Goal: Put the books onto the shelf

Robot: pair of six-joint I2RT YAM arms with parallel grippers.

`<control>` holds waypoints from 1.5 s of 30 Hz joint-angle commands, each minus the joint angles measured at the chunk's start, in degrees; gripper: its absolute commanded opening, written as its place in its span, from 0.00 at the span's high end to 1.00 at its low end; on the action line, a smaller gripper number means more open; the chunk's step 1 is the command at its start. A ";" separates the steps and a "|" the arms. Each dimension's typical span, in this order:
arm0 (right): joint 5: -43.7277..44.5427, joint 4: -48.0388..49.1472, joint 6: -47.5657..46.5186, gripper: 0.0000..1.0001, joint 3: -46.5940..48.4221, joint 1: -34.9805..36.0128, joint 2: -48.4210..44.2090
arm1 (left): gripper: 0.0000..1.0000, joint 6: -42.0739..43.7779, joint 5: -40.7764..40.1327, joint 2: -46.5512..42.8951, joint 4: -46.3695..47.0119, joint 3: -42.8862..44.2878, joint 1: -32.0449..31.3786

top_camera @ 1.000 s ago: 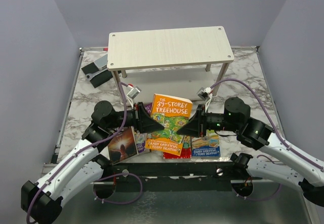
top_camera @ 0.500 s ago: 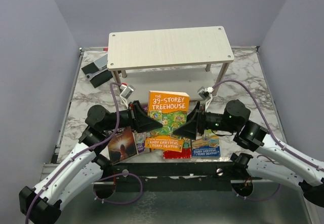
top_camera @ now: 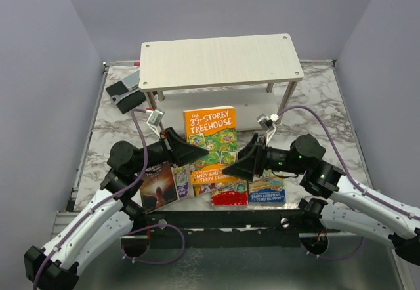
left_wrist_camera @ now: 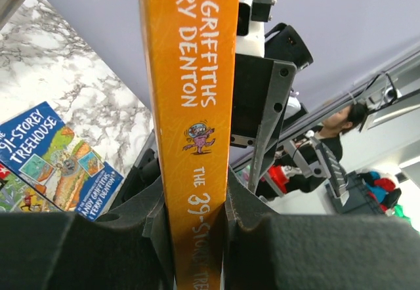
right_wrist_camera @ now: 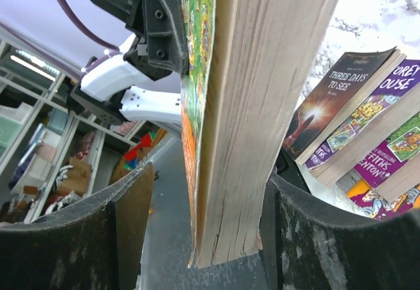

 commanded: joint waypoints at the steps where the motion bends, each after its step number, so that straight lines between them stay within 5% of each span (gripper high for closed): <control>1: 2.33 3.27 1.00 0.38 -0.08 1.34 0.58 | 1.00 -0.37 -5.69 -1.52 3.04 -0.12 0.01; 6: 3.63 2.85 0.65 0.59 0.50 1.75 0.99 | 1.00 0.27 -7.81 -2.05 1.69 -0.34 -0.01; 10: 4.84 1.23 -0.05 0.98 1.62 1.83 1.14 | 1.00 1.69 -8.90 -2.06 -1.48 0.31 0.00; 12: 5.32 0.57 -0.44 0.99 2.16 1.84 1.07 | 0.97 2.96 -10.04 -2.14 -4.29 1.01 0.02; 18: 9.59 -4.86 -3.11 0.99 7.13 1.89 1.17 | 0.45 11.60 -17.10 -3.60 -18.16 5.44 -0.03; 24: 14.14 -13.21 -7.70 0.99 16.74 1.83 4.88 | 0.26 23.35 -27.02 -4.15 -34.45 13.20 0.00; 25: 14.40 -14.12 -8.48 0.99 18.51 1.83 5.81 | 0.09 24.82 -28.65 -4.36 -36.43 14.37 0.02; 26: 14.80 -15.02 -9.05 0.99 20.16 1.83 6.77 | 0.02 26.39 -30.64 -4.62 -38.35 15.58 -0.02; 35: 23.96 -26.95 -15.15 0.99 42.06 1.83 20.55 | 0.01 34.79 -49.71 -7.49 -50.88 22.03 0.00; 40: 26.36 -30.24 -17.45 0.99 53.72 0.96 29.10 | 0.01 37.46 -52.66 -8.62 -53.45 23.19 -0.03; 45: 18.90 -32.17 -16.30 0.99 63.87 -3.49 37.70 | 0.01 38.78 -51.64 -10.02 -53.79 21.14 0.03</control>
